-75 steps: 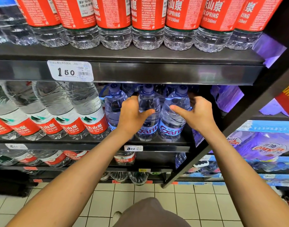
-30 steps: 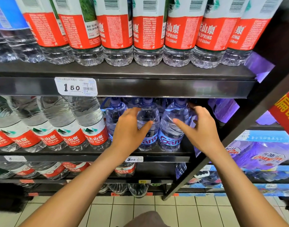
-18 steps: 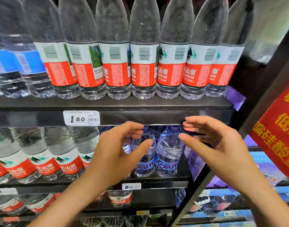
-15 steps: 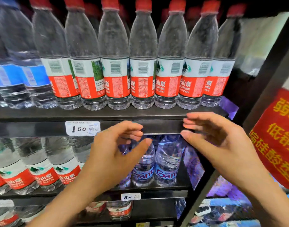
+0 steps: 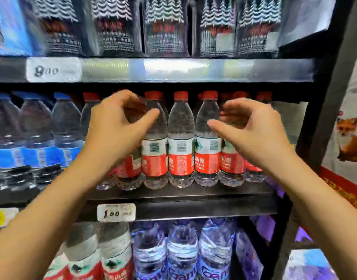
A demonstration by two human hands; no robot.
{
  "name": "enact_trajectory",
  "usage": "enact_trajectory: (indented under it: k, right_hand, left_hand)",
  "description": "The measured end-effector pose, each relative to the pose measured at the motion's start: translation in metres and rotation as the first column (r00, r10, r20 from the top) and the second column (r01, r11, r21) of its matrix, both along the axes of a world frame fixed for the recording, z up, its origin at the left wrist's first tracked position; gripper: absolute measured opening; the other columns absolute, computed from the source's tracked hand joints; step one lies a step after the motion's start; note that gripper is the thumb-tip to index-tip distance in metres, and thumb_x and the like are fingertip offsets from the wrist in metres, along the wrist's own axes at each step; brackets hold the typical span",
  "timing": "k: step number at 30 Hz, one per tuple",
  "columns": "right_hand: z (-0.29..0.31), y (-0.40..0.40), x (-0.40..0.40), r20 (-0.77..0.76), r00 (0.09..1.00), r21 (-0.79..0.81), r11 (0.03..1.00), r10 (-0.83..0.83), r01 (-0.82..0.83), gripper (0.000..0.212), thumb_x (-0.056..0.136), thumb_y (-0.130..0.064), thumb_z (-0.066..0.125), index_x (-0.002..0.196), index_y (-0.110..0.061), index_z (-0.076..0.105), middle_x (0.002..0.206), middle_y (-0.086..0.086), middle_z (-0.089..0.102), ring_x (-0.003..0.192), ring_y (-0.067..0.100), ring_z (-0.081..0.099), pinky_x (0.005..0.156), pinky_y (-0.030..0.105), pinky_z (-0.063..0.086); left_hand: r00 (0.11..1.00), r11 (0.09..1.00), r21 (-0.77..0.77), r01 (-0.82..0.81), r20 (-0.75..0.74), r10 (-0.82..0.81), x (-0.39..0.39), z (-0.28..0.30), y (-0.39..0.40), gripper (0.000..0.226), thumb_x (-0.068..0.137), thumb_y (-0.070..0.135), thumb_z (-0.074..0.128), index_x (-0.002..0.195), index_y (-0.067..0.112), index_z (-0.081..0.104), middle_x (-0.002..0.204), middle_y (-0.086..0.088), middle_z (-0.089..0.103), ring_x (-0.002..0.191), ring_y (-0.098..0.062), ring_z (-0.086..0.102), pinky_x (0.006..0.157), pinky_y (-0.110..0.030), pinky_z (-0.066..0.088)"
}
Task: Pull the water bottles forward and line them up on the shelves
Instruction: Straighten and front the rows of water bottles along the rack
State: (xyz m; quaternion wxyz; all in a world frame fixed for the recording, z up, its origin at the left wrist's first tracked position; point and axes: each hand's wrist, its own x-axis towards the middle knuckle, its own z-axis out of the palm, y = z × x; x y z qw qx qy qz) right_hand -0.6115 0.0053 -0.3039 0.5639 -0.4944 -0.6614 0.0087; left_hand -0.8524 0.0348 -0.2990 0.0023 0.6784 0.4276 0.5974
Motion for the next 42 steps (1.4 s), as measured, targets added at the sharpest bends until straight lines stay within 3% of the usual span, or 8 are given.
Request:
enact_trajectory:
  k: [8, 14, 20, 23, 26, 31, 35, 42]
  right_hand:
    - [0.027, 0.023, -0.053, 0.225, 0.972, 0.094, 0.995, -0.061, 0.041, 0.031, 0.078, -0.040, 0.079, 0.099, -0.018, 0.075, 0.094, -0.004, 0.076, 0.084, 0.002, 0.064, 0.075, 0.011, 0.042]
    - [0.027, 0.039, -0.094, 0.242, 0.970, 0.059, 0.998, 0.003, -0.018, 0.035, 0.077, -0.046, 0.078, 0.085, -0.012, 0.073, 0.082, -0.001, 0.073, 0.081, 0.014, 0.067, 0.075, 0.033, 0.052]
    - [0.025, 0.045, -0.121, 0.183, 0.983, 0.119, 0.993, -0.025, 0.003, 0.029, 0.078, -0.043, 0.076, 0.089, -0.016, 0.074, 0.082, -0.005, 0.073, 0.083, 0.014, 0.067, 0.076, 0.030, 0.053]
    - [0.018, 0.044, -0.140, 0.217, 0.976, 0.140, 0.990, -0.013, -0.018, 0.033, 0.080, -0.045, 0.076, 0.082, -0.013, 0.067, 0.075, -0.008, 0.066, 0.076, 0.014, 0.062, 0.068, 0.019, 0.049]
    - [0.017, 0.048, -0.164, 0.345, 0.935, 0.149, 0.988, -0.086, 0.036, 0.040, 0.082, -0.050, 0.071, 0.083, -0.011, 0.064, 0.080, 0.005, 0.066, 0.082, 0.026, 0.062, 0.070, 0.036, 0.050]
    - [0.024, 0.051, -0.186, 0.444, 0.847, 0.224, 0.951, -0.293, 0.212, 0.059, 0.081, -0.050, 0.072, 0.060, -0.022, 0.024, 0.067, 0.003, 0.037, 0.084, 0.040, 0.058, 0.063, 0.034, 0.033]
    - [0.027, 0.057, -0.195, 0.467, 0.811, 0.241, 0.934, -0.351, 0.265, 0.062, 0.078, -0.044, 0.077, 0.058, -0.019, 0.024, 0.070, 0.009, 0.043, 0.084, 0.043, 0.060, 0.063, 0.034, 0.035]
    - [0.036, 0.068, -0.187, 0.435, 0.883, 0.022, 0.982, -0.177, 0.187, 0.050, 0.078, -0.034, 0.073, 0.051, -0.014, 0.036, 0.051, 0.003, 0.038, 0.049, 0.019, 0.038, 0.043, 0.027, 0.021]
  left_hand:
    - [0.987, 0.990, 0.002, -0.143, -0.068, 0.143, -0.025, 0.018, 0.009, 0.018, 0.078, 0.031, 0.074, 0.092, 0.020, 0.078, 0.085, 0.008, 0.076, 0.082, -0.003, 0.069, 0.082, -0.030, 0.056]
    - [0.981, 0.980, -0.060, -0.192, -0.022, 0.191, -0.067, 0.012, 0.015, 0.022, 0.078, 0.029, 0.075, 0.097, 0.018, 0.074, 0.089, 0.005, 0.075, 0.086, -0.011, 0.070, 0.085, -0.037, 0.056]
    - [0.971, 0.971, 0.019, -0.240, -0.001, 0.240, -0.097, 0.011, 0.017, 0.010, 0.077, 0.025, 0.072, 0.086, 0.020, 0.070, 0.078, 0.010, 0.070, 0.073, -0.007, 0.064, 0.065, -0.025, 0.050]
    - [0.936, 0.935, -0.057, -0.350, -0.048, 0.347, -0.108, 0.007, 0.025, 0.037, 0.077, 0.032, 0.074, 0.064, 0.011, 0.046, 0.058, -0.002, 0.050, 0.053, -0.014, 0.043, 0.046, -0.029, 0.030]
    - [0.931, 0.932, -0.061, -0.358, -0.108, 0.350, -0.113, 0.008, 0.030, 0.053, 0.075, 0.035, 0.075, 0.054, 0.013, 0.032, 0.048, -0.002, 0.038, 0.046, -0.011, 0.029, 0.042, -0.030, 0.020]
    - [0.923, 0.949, -0.014, -0.315, -0.236, 0.303, -0.115, 0.016, 0.042, 0.038, 0.073, 0.036, 0.076, 0.058, 0.005, 0.059, 0.052, -0.007, 0.058, 0.050, -0.011, 0.050, 0.045, -0.032, 0.040]
    - [0.912, 0.947, 0.000, -0.322, -0.267, 0.310, -0.115, 0.019, 0.051, 0.041, 0.074, 0.041, 0.077, 0.081, 0.001, 0.071, 0.078, -0.018, 0.070, 0.071, -0.025, 0.065, 0.065, -0.046, 0.054]
    - [0.900, 0.941, -0.034, -0.337, -0.304, 0.311, -0.115, 0.021, 0.049, 0.034, 0.076, 0.033, 0.076, 0.077, 0.000, 0.069, 0.073, -0.017, 0.068, 0.074, -0.029, 0.066, 0.064, -0.045, 0.053]
